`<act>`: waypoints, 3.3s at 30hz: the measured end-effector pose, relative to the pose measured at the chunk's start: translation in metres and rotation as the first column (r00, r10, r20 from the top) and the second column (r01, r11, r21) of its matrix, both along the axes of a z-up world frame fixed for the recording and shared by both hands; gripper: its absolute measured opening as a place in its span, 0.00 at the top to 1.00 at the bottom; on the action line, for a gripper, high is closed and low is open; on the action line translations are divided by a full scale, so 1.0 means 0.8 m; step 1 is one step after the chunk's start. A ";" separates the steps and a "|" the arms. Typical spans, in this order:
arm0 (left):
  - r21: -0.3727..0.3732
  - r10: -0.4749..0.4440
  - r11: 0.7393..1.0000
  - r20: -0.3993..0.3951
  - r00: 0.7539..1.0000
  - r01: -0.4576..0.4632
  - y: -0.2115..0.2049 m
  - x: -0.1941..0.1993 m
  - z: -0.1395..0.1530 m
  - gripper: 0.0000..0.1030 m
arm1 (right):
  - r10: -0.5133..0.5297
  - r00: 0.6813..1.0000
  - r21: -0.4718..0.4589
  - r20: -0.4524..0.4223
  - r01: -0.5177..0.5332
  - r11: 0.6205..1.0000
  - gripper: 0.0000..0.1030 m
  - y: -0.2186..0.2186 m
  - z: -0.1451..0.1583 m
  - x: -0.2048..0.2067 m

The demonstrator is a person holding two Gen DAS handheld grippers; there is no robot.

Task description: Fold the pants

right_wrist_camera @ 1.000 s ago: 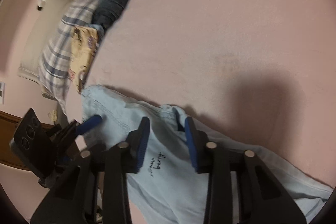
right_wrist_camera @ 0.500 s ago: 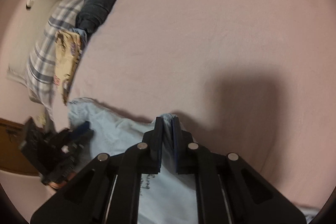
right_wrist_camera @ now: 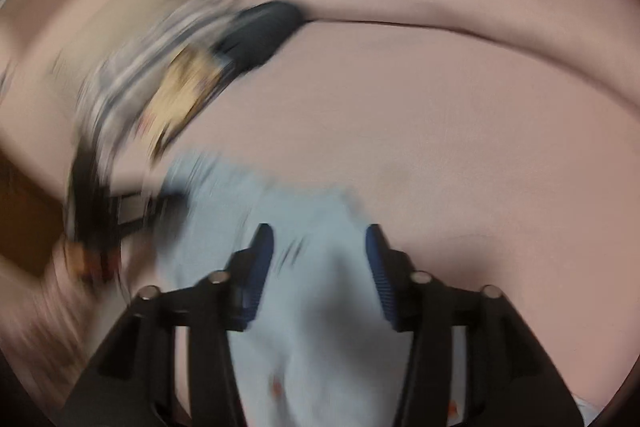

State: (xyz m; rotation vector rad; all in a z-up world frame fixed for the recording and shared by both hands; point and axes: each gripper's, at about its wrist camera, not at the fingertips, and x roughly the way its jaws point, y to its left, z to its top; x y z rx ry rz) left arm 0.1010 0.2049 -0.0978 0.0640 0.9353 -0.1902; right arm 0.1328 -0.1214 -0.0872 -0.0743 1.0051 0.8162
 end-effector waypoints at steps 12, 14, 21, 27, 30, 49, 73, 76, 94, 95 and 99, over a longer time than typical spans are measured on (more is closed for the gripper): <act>0.061 -0.052 0.996 -0.128 0.990 0.060 0.024 -0.038 -0.029 0.71 | 0.389 0.888 -0.440 0.248 -0.255 0.861 0.91 0.061 -0.078 -0.169; 0.092 -0.043 0.994 -0.132 0.990 0.056 0.029 -0.033 -0.031 0.79 | 0.416 0.868 -0.489 0.271 -0.248 0.836 0.92 0.069 -0.083 -0.175; 0.102 -0.057 0.992 -0.148 0.987 0.073 0.031 -0.028 -0.033 0.80 | 0.490 0.855 -0.499 0.171 -0.353 0.791 0.93 0.064 -0.101 -0.191; 0.144 -0.051 0.987 -0.141 0.989 0.071 0.025 -0.048 -0.012 0.79 | 0.412 0.902 -0.401 0.127 -0.333 0.854 0.82 0.053 -0.083 -0.161; 0.084 -0.055 0.994 -0.107 0.993 0.065 0.018 -0.065 0.011 0.79 | 0.311 0.937 -0.264 0.162 -0.262 0.928 0.78 0.021 -0.052 -0.142; 0.053 0.015 0.999 -0.117 0.993 -0.009 -0.050 -0.014 -0.018 0.51 | -0.607 0.756 -0.397 0.246 0.650 0.648 0.56 -0.272 -0.100 -0.069; -0.502 0.301 0.787 -0.196 0.933 -0.359 -0.002 -0.052 -0.012 0.75 | -0.805 0.593 -0.064 0.017 0.804 0.591 0.62 -0.329 -0.098 -0.183; -0.485 0.312 0.788 -0.219 0.925 -0.380 0.003 -0.053 -0.024 0.76 | -0.797 0.603 -0.063 0.032 0.797 0.600 0.63 -0.325 -0.096 -0.186; -0.281 0.297 0.900 -0.166 0.940 -0.333 0.007 -0.071 0.018 0.62 | -0.834 0.545 -0.109 0.086 0.837 0.536 0.59 -0.361 -0.082 -0.138; -0.283 0.280 0.906 -0.158 0.947 -0.315 -0.003 -0.063 0.020 0.62 | -0.835 0.544 -0.118 0.079 0.837 0.534 0.59 -0.362 -0.088 -0.127; -0.297 0.168 0.934 -0.130 0.977 -0.200 -0.063 -0.024 0.016 0.62 | -0.843 0.530 -0.145 0.087 0.844 0.516 0.59 -0.365 -0.104 -0.079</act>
